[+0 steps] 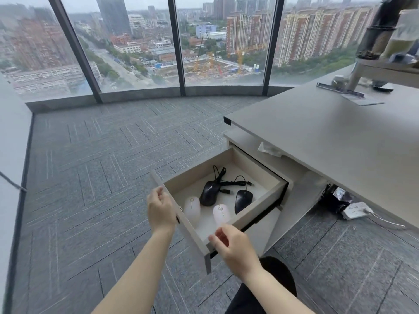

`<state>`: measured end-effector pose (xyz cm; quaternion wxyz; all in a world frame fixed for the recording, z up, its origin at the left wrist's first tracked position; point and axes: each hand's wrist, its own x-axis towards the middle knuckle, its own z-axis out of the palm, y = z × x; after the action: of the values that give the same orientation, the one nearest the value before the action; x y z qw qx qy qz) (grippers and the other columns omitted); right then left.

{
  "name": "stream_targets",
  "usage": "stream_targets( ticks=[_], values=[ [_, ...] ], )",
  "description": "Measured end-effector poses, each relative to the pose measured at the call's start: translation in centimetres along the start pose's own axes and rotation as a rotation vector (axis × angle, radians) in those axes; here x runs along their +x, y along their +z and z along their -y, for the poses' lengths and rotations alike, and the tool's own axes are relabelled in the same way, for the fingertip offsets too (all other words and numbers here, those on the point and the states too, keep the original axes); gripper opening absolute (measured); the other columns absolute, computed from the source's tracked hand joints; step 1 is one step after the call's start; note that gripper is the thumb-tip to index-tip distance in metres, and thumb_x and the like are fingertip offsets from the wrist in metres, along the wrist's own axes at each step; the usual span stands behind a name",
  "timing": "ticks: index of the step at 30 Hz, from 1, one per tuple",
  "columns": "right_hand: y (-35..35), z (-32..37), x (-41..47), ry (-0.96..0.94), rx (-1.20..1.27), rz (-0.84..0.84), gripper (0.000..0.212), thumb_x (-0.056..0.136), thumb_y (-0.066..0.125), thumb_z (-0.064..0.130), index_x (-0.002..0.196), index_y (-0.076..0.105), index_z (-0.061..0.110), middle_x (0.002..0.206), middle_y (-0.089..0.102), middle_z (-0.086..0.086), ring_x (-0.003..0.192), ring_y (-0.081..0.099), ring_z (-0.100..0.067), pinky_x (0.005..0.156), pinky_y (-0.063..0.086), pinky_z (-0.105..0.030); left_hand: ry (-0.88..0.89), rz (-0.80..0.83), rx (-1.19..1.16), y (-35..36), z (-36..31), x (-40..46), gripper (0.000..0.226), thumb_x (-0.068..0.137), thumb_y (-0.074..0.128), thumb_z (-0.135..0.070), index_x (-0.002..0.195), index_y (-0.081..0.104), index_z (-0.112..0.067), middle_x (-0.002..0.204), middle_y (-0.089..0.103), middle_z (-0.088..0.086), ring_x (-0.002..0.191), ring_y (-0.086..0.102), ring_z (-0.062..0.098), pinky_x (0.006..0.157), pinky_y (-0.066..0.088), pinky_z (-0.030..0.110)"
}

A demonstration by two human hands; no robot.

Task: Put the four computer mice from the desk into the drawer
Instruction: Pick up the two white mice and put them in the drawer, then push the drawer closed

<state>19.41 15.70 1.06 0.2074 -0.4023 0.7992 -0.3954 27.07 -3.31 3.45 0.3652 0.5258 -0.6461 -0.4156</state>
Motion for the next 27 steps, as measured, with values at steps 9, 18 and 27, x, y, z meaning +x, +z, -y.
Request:
stream_targets(
  ticks=[9, 18, 27],
  values=[
    [3.0, 0.7, -2.9, 0.067, -0.162, 0.032, 0.046, 0.08, 0.06, 0.063, 0.106, 0.054, 0.025, 0.104, 0.061, 0.007, 0.091, 0.06, -0.014, 0.078, 0.053, -0.033, -0.483, 0.236, -0.419, -0.1, 3.4, -4.2, 0.029, 0.095, 0.037, -0.02, 0.099, 0.064, -0.009, 0.106, 0.065, 0.012, 0.096, 0.061, 0.028, 0.081, 0.05, 0.038],
    [0.1, -1.6, -0.6, 0.188, -0.116, -0.088, 0.033, 0.084, 0.062, 0.051, 0.099, 0.055, 0.023, 0.097, 0.063, 0.006, 0.084, 0.059, -0.014, 0.069, 0.05, -0.029, -0.514, 0.384, -0.562, 3.7, 0.5, -4.5, 0.028, 0.097, 0.036, -0.017, 0.081, 0.058, -0.018, 0.093, 0.062, 0.005, 0.083, 0.06, 0.018, 0.094, 0.049, 0.042],
    [-6.0, -6.0, 3.3, 0.432, 0.018, -0.317, 0.037, 0.084, 0.065, 0.05, 0.102, 0.052, 0.02, 0.098, 0.059, 0.003, 0.073, 0.057, -0.011, 0.056, 0.046, -0.028, -0.544, 0.511, -0.589, 13.1, -3.5, -3.4, 0.024, 0.098, 0.039, -0.02, 0.087, 0.06, -0.022, 0.099, 0.062, -0.001, 0.105, 0.058, 0.02, 0.101, 0.049, 0.045]
  ],
)
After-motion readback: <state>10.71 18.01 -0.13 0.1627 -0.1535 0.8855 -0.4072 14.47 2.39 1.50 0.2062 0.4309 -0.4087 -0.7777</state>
